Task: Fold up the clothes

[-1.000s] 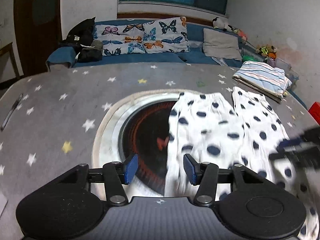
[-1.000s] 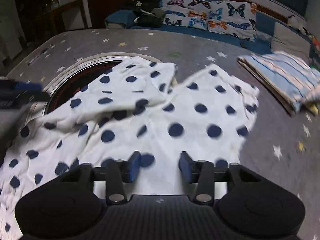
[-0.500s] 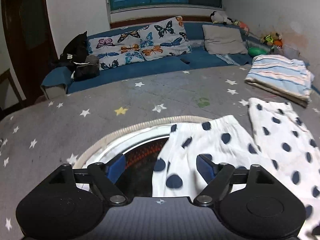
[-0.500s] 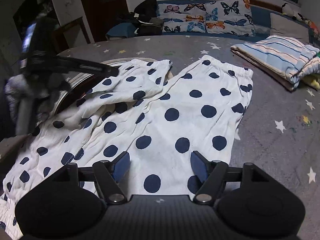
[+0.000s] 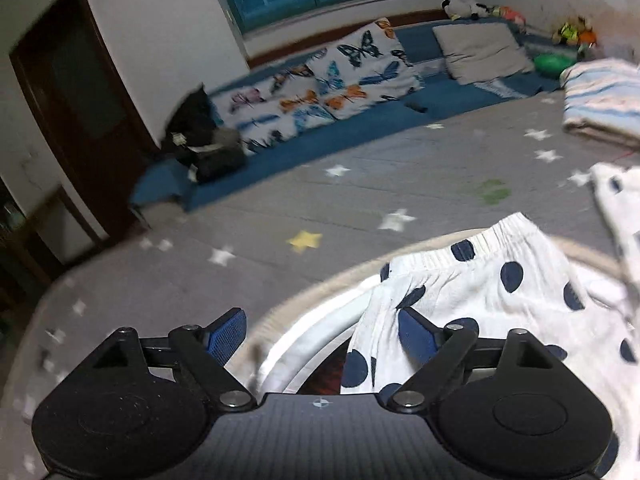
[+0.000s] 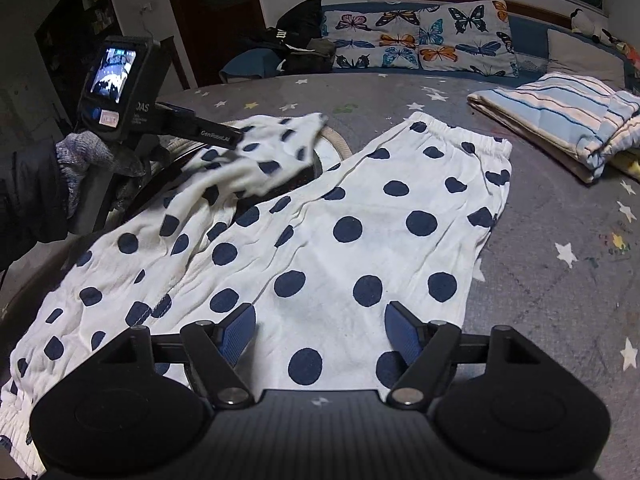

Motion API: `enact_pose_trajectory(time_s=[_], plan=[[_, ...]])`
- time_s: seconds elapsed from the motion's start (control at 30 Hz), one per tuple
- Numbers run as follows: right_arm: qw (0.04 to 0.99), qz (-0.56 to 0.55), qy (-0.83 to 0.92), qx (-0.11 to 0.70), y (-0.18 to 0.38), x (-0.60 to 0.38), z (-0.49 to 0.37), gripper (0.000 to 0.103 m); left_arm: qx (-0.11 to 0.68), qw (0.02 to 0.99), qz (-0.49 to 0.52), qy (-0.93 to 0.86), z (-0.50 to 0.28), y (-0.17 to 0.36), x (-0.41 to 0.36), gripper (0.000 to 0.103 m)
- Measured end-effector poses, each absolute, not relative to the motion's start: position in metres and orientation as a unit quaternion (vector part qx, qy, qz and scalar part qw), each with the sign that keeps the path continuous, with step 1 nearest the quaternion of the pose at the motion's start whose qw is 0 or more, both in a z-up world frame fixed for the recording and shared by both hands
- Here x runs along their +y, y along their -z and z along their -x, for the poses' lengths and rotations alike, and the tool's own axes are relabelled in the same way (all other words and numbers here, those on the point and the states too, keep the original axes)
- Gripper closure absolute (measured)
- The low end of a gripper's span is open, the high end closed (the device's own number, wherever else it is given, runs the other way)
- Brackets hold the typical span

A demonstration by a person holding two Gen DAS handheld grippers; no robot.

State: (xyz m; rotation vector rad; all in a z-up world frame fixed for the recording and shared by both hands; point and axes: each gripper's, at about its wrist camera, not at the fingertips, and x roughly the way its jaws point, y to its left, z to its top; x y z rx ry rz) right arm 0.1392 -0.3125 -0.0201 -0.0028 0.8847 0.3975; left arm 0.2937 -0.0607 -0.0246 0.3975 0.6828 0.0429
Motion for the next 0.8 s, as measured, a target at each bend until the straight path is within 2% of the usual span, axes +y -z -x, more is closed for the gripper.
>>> enact_pose_trajectory(time_s=[0.07, 0.17, 0.57, 0.67, 0.8], plan=[[0.885, 0.0, -0.192, 0.424, 0.02, -0.313, -0.139, 0.028, 0.327, 0.922, -0.202, -0.036, -0.294, 0.026, -0.054, 0.025], [0.885, 0.0, -0.193, 0.423, 0.021, -0.312, -0.139, 0.026, 0.333, 0.917, -0.208, -0.066, -0.296, 0.027, -0.041, 0.036], [0.888, 0.006, -0.185, 0.42, 0.021, -0.313, -0.141, 0.026, 0.324, 0.91, -0.221, -0.136, -0.285, 0.028, 0.012, 0.036], [0.889, 0.006, -0.183, 0.419, 0.022, -0.315, -0.142, 0.026, 0.332, 0.909, -0.212, -0.137, -0.287, 0.025, 0.025, 0.029], [0.891, 0.009, -0.175, 0.419, 0.022, -0.315, -0.144, 0.026, 0.344, 0.915, -0.171, -0.126, -0.282, 0.014, 0.041, 0.028]])
